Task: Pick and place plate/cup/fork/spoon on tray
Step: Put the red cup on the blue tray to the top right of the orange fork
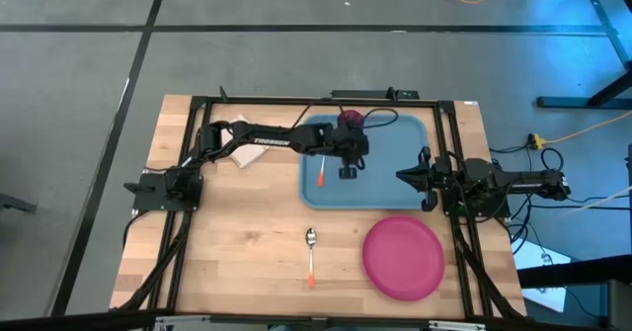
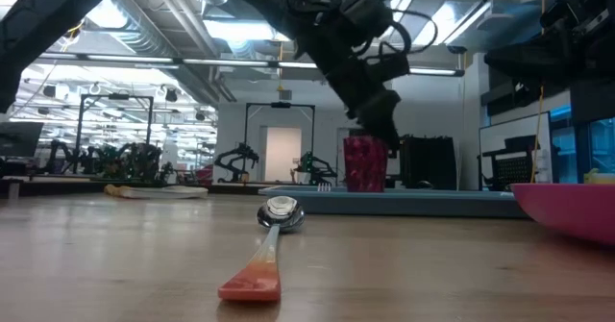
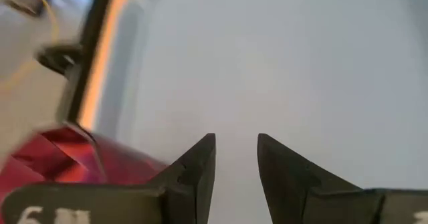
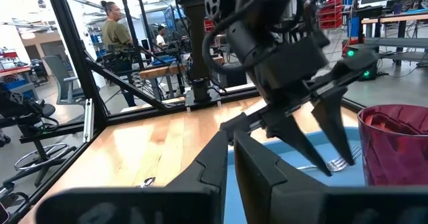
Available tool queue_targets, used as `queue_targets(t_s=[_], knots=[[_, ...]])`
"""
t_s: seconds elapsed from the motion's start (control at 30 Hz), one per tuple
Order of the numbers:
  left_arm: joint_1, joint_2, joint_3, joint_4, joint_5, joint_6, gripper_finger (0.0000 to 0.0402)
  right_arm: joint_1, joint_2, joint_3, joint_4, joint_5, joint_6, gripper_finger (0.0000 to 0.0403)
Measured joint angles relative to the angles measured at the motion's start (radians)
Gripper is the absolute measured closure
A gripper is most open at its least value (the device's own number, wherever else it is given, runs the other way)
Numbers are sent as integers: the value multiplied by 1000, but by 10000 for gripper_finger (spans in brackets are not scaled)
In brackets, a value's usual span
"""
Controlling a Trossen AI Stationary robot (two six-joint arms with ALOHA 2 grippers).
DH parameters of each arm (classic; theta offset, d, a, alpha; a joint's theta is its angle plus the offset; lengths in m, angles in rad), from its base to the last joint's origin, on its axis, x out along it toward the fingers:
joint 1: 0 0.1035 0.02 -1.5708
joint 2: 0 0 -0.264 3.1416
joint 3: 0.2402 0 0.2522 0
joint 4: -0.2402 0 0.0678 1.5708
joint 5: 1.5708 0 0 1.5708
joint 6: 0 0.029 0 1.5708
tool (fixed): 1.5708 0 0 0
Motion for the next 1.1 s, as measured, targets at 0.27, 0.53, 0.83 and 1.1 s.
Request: queue_targets(t_s=[0.27,0.53,0.83,1.1], knots=[[16,0,0,28,-50,19,298,0,0,0,0,0,-1,370],[41,0,0,-26,-80,7,298,0,0,0,0,0,-1,370],[41,0,0,-109,-183,-7,298,0,0,0,0,0,-1,370],[43,0,0,-154,-255,-9,298,0,0,0,-1,0,-1,370]])
